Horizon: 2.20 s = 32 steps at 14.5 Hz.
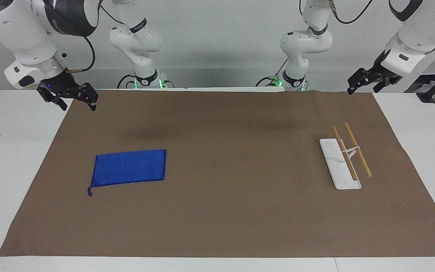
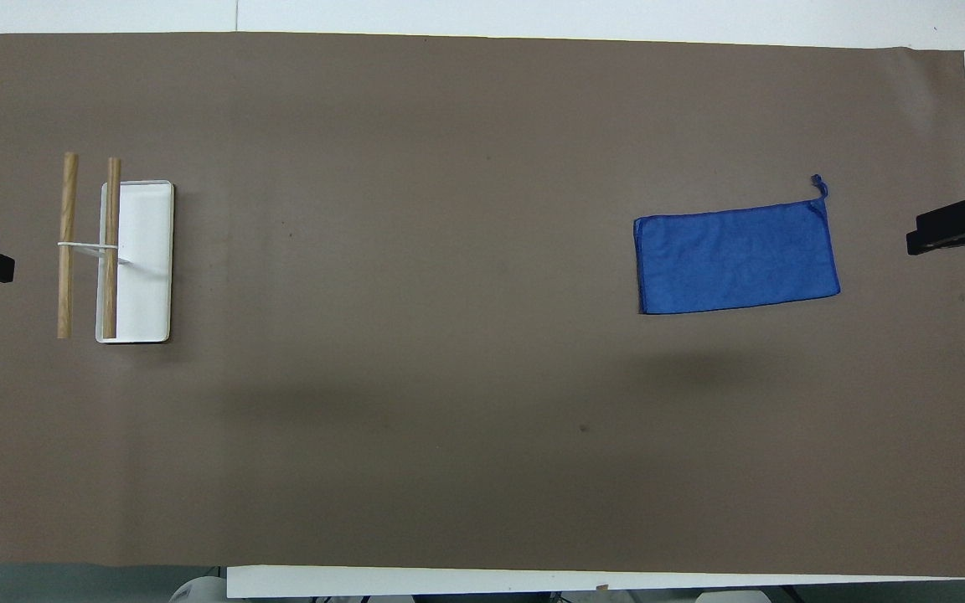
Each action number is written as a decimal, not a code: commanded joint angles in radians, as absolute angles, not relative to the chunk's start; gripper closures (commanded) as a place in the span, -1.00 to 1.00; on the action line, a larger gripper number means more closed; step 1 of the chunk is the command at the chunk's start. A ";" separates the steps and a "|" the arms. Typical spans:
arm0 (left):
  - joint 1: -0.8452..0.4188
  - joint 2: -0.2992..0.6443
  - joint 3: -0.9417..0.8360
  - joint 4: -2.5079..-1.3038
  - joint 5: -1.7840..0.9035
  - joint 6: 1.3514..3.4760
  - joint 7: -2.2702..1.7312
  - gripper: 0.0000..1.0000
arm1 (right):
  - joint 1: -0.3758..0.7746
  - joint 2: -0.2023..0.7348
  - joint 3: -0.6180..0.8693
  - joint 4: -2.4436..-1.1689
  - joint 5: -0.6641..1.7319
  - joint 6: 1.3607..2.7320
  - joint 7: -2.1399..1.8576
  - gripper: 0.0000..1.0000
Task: Right arm passes towel to left arm to hang
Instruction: 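Reach the right gripper down to the blue towel's near edge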
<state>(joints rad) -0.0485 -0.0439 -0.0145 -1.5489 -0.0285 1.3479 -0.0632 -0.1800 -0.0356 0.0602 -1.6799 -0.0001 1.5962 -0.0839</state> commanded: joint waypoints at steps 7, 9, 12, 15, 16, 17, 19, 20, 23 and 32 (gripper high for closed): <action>-0.049 -0.061 -0.014 -1.568 -0.011 1.342 -0.066 -0.99 | -0.189 -0.046 0.090 -1.751 0.005 1.647 -0.072 -0.99; -0.051 -0.061 -0.014 -1.568 -0.011 1.342 -0.066 -0.99 | -0.189 -0.048 0.094 -1.874 0.005 1.788 -0.054 -0.99; -0.049 -0.063 -0.014 -1.568 -0.011 1.342 -0.066 -0.99 | -0.187 -0.044 0.110 -2.050 0.006 2.036 -0.052 -1.00; -0.051 -0.063 -0.014 -1.568 -0.011 1.342 -0.066 -0.99 | -0.184 -0.005 0.112 -2.181 0.006 2.288 -0.052 -1.00; -0.049 -0.063 -0.014 -1.568 -0.011 1.342 -0.066 -0.99 | -0.183 0.015 0.112 -2.200 0.005 2.333 -0.052 -1.00; -0.049 -0.063 -0.014 -1.568 -0.011 1.342 -0.066 -0.99 | -0.180 0.032 0.112 -2.210 0.005 2.362 -0.052 -1.00; -0.051 -0.063 -0.014 -1.568 -0.011 1.342 -0.066 -0.99 | -0.179 0.070 0.112 -2.221 0.005 2.382 -0.054 -1.00; -0.051 -0.063 -0.014 -1.568 -0.011 1.342 -0.066 -0.99 | -0.179 0.092 0.112 -2.223 0.005 2.399 -0.054 -1.00; -0.049 -0.063 -0.014 -1.568 -0.011 1.342 -0.066 -0.99 | -0.179 0.156 0.112 -2.229 0.005 2.471 -0.077 -0.99; -0.051 -0.063 -0.014 -1.568 -0.011 1.342 -0.066 -0.99 | -0.164 0.227 0.114 -2.230 0.005 2.559 -0.104 -0.34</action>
